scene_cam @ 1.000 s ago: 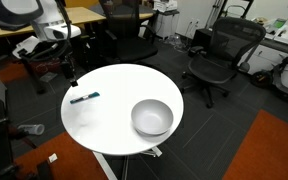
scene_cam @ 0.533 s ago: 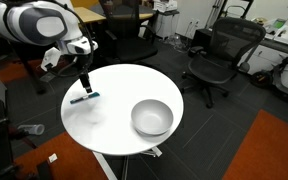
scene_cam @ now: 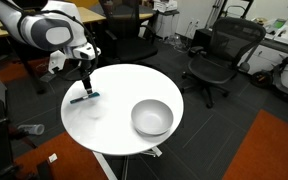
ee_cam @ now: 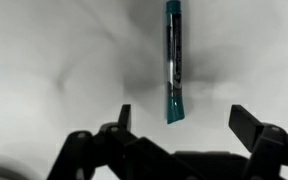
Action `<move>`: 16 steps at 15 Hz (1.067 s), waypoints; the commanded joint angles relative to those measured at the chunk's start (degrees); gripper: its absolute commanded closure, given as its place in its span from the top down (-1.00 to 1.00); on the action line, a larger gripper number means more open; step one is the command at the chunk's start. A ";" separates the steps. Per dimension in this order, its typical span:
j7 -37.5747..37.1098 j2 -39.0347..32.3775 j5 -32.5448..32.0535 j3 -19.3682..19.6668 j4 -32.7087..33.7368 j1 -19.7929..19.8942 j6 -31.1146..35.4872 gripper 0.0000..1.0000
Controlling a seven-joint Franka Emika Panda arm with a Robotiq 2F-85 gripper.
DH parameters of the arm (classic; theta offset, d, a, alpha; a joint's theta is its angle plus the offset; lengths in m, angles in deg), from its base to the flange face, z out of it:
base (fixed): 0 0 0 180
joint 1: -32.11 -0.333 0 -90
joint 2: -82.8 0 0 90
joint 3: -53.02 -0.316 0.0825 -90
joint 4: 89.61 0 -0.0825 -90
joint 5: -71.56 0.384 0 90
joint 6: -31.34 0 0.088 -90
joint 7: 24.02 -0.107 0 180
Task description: Put the green marker in the grey bowl
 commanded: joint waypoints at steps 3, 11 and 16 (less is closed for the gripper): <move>2.49 -1.72 3.24 2.26 1.03 -2.02 0.43 1.00; 3.06 -3.10 3.95 2.45 0.91 -2.58 0.78 1.00; 3.64 -4.31 4.41 2.28 0.81 -2.43 1.68 1.00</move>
